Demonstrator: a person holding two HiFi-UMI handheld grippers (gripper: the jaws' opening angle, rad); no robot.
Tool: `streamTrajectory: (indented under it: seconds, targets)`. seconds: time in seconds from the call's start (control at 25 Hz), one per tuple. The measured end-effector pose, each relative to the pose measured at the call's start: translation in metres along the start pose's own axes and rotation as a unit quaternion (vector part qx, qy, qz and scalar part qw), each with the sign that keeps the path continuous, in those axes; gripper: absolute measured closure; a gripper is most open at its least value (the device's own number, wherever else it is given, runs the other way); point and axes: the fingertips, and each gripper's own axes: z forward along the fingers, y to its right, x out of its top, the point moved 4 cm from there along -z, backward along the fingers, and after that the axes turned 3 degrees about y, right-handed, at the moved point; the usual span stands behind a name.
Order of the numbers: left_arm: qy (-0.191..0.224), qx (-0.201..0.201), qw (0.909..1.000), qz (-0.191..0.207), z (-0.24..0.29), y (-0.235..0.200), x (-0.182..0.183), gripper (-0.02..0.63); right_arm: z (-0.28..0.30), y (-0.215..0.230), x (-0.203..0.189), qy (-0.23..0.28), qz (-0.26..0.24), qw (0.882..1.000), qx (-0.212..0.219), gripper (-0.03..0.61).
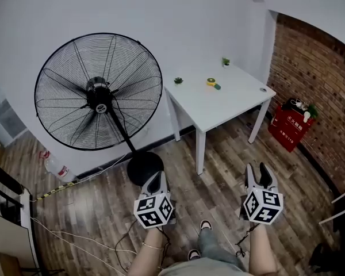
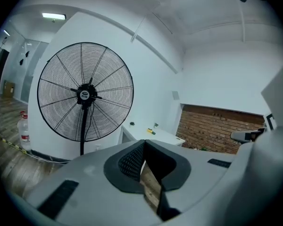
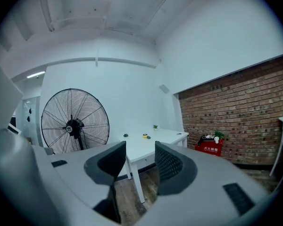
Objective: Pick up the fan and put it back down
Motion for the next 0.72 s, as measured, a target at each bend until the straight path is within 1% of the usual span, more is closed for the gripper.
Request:
streamTrajectory:
  seconds: [0.12, 0.44, 0.72]
  targets:
    - [0.003, 0.004, 1.0000, 0.000, 0.020, 0.001, 0.004, 0.603, 0.022, 0.008, 0.003, 0.001, 0.004, 1.000, 0.001, 0.388]
    - [0.010, 0.008, 0.9997, 0.022, 0.089, 0.008, 0.024, 0.603, 0.096, 0.028, 0.014, 0.008, 0.019, 1.000, 0.007, 0.388]
    - [0.006, 0.021, 0.9995, 0.021, 0.147, 0.013, 0.036, 0.603, 0.159, 0.043, 0.031, 0.002, 0.010, 1.000, 0.023, 0.390]
